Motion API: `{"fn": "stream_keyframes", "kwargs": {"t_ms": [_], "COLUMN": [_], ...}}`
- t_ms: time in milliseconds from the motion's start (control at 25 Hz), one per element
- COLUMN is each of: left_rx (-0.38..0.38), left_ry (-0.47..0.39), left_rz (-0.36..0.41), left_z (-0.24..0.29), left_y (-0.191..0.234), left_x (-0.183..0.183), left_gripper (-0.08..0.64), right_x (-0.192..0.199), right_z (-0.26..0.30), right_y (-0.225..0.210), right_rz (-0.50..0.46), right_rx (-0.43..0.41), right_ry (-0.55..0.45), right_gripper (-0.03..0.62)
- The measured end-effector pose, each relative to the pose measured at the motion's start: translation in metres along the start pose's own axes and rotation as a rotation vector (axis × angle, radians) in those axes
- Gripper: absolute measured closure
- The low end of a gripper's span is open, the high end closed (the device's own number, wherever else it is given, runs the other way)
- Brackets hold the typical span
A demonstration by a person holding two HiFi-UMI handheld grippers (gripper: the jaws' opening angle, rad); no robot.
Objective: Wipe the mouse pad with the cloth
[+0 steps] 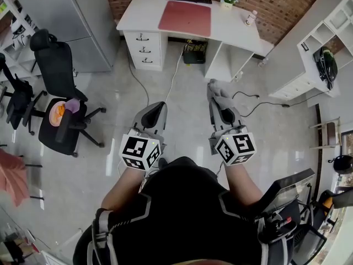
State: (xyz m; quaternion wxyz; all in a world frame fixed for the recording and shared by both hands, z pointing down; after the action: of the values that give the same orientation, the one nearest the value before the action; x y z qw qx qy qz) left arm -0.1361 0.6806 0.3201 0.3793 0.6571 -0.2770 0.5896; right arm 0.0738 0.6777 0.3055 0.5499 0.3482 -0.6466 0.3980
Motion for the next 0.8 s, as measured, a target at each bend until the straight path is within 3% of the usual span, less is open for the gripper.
{"fn": "stream_keyframes", "kwargs": {"t_ms": [240,640,800], "left_rx": [0.094,0.003,0.026], "left_ry": [-0.031,0.059,0.062], "left_rz": [-0.010,-0.022,-0.008], "left_z": [-0.004,0.031,0.066], "left_y": [0.008,0.047,0.053], "left_x": [0.001,0.017,0.015], "left_gripper": [0.555,0.555,0.555], "right_x": [0.009,0.019,0.022], "right_z": [0.011,0.058,0.093], "right_y": [0.007,-0.009,-0.037], "right_rz": [-0.002,-0.005,0.021], "right_rx": [0.008,-0.022,-0.051], "right_ry": [0.013,0.043,0.037], "right_gripper": [0.563,0.563,0.563]}}
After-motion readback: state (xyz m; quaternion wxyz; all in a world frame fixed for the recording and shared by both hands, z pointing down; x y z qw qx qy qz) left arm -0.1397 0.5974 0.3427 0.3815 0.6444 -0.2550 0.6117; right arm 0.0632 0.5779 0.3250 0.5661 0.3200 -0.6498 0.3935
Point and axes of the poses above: the fingertips, and each gripper's own axes: z forward along the fingers, y to its left, x out of its underside, the point moved 6 cm from there along -z, backward along the fingers, and after that the axes turned 8 degrees about -y, right-handed, at the moved point
